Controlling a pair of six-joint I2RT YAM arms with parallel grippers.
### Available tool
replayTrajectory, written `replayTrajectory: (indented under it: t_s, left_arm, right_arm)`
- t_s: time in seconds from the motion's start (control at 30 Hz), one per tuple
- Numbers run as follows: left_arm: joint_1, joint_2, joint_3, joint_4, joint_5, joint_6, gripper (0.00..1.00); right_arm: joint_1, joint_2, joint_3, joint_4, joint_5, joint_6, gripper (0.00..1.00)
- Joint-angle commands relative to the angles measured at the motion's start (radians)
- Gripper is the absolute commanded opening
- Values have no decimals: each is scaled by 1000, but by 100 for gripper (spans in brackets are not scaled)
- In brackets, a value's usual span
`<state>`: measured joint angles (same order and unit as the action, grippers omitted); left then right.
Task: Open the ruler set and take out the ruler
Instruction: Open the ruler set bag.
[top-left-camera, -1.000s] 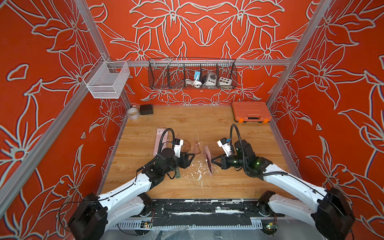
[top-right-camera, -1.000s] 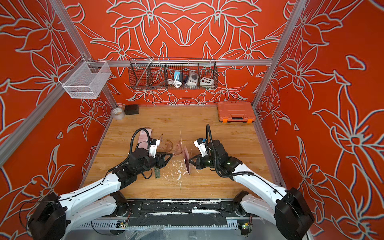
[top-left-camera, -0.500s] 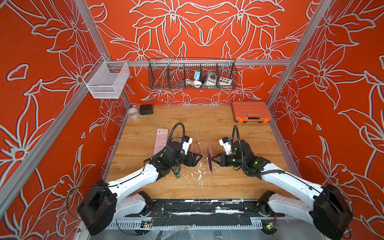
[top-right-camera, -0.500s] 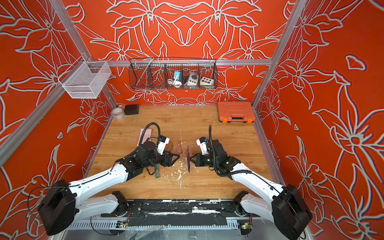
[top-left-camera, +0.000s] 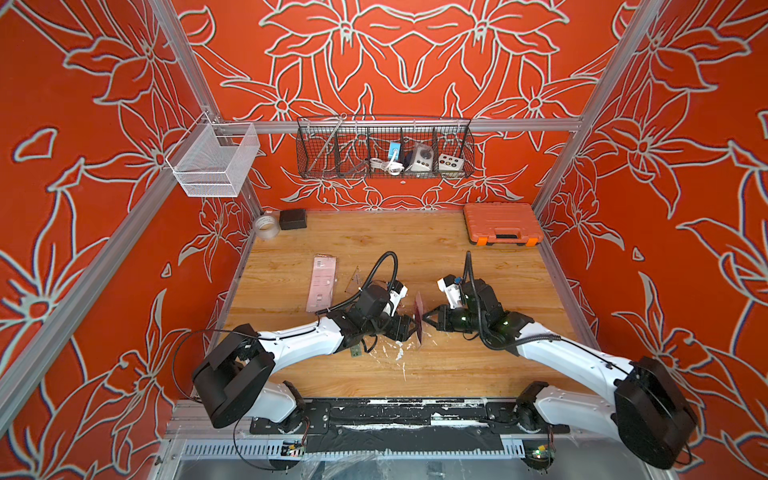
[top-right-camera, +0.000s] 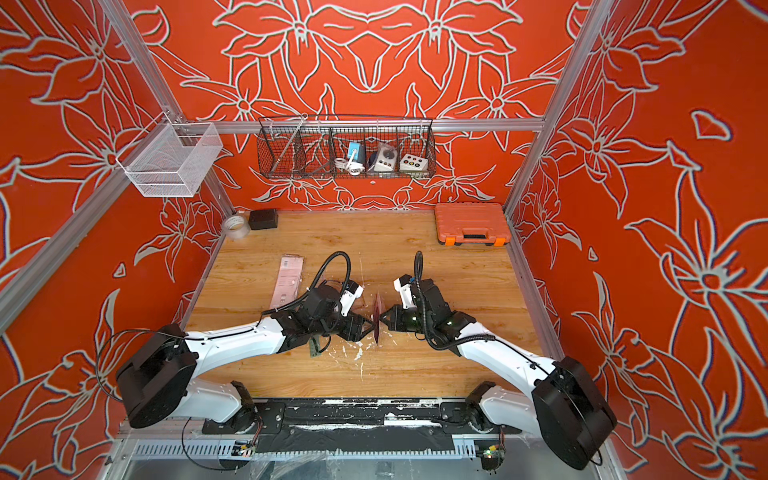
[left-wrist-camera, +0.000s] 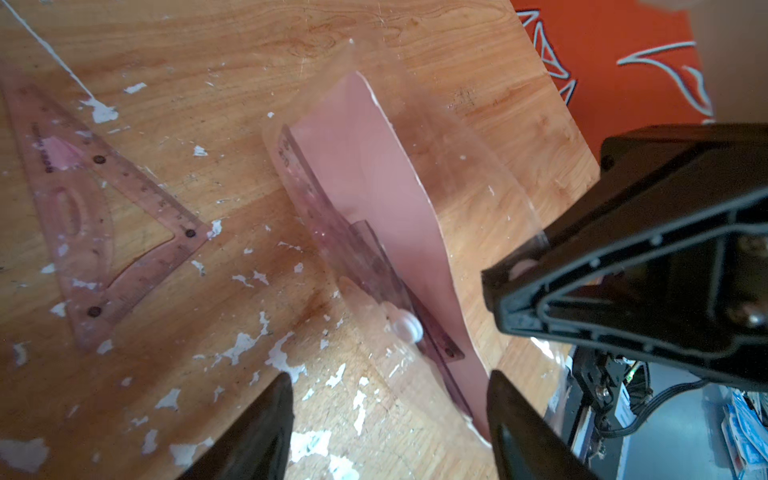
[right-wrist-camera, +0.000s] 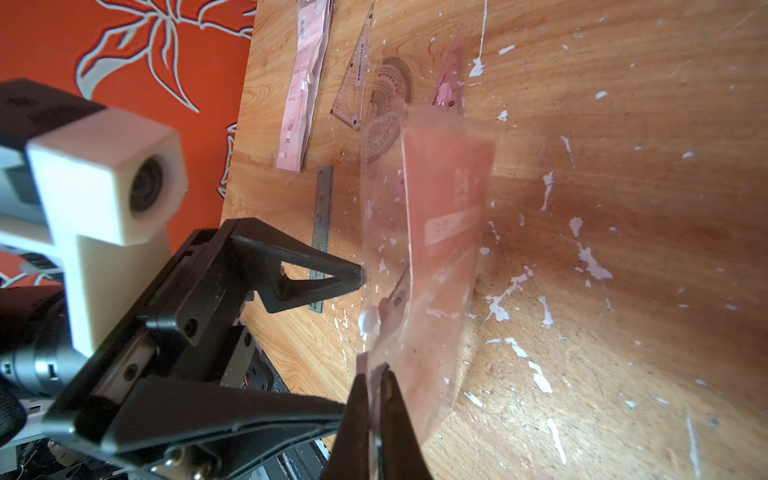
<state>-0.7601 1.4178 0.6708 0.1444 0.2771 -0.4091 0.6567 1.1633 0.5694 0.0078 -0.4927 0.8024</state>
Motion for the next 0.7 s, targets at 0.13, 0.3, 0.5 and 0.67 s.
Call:
replayTrajectory:
  t_s: [0.13,0.3,0.5,0.67]
  left_arm:
    - [-8,25,36,-14,-49,10,36]
    - [-12,30,50,-63,-90,27,22]
    - [-18,54,81,-79,-60,27,35]
    - [-31,94,111,-77,-56,27,35]
  right_arm:
    - [-3,-36,8,-4,46,-5,0]
    - [-3,-40,8,-8,55,-16,0]
    - [-2,-21,17,0,49,-22,0]
    - [-2,-2,20,15,50,-24,0]
